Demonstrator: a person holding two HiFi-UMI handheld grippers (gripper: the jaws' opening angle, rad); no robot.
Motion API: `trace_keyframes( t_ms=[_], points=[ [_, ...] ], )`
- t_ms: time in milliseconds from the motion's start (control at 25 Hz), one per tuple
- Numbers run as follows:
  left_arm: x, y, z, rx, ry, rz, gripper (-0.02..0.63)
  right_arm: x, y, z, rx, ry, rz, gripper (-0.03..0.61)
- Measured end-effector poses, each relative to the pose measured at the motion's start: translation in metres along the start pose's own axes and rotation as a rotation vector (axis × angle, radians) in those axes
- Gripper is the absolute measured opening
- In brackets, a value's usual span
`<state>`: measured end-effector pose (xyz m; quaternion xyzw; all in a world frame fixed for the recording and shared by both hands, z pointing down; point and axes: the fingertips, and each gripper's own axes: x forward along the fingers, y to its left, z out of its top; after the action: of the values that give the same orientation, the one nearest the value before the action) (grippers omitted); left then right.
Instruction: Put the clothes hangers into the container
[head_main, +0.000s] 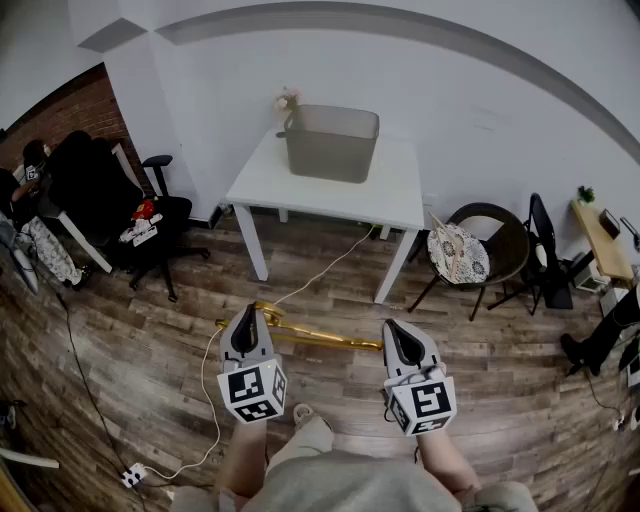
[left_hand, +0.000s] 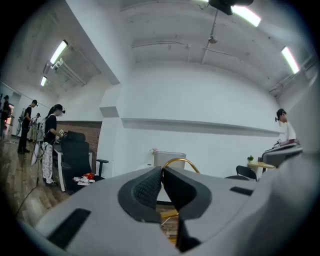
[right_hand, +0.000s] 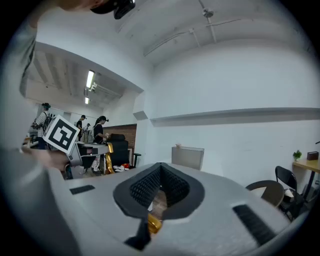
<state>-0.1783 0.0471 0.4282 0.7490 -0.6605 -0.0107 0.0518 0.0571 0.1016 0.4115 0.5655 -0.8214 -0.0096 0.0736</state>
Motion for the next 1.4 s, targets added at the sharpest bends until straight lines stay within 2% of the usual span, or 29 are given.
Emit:
trace_keyframes(
  t_ms=[280, 520, 920, 1400],
  points=[
    [-0.140, -0.064, -0.025, 0.016, 0.028, -0.034, 0.017, -0.149, 0.034, -0.017, 0.027, -0.027, 0.022, 0.000],
    [-0.220, -0.083, -0.023, 0.052, 0.034, -0.019, 0.017, -0.232, 0.044, -0.024, 0.045, -0.017, 0.023, 0.000],
    [-0.258, -0.102, -0.001, 0.097, -0.019, -0.028, 0.017, -0.284, 0.042, -0.020, 0.059, -0.051, 0.004, 0.000],
    [-0.262, -0.107, -0.003, 0.078, -0.014, -0.037, 0.017, -0.280, 0.051, -0.022, 0.050, -0.067, 0.028, 0.002]
  ],
)
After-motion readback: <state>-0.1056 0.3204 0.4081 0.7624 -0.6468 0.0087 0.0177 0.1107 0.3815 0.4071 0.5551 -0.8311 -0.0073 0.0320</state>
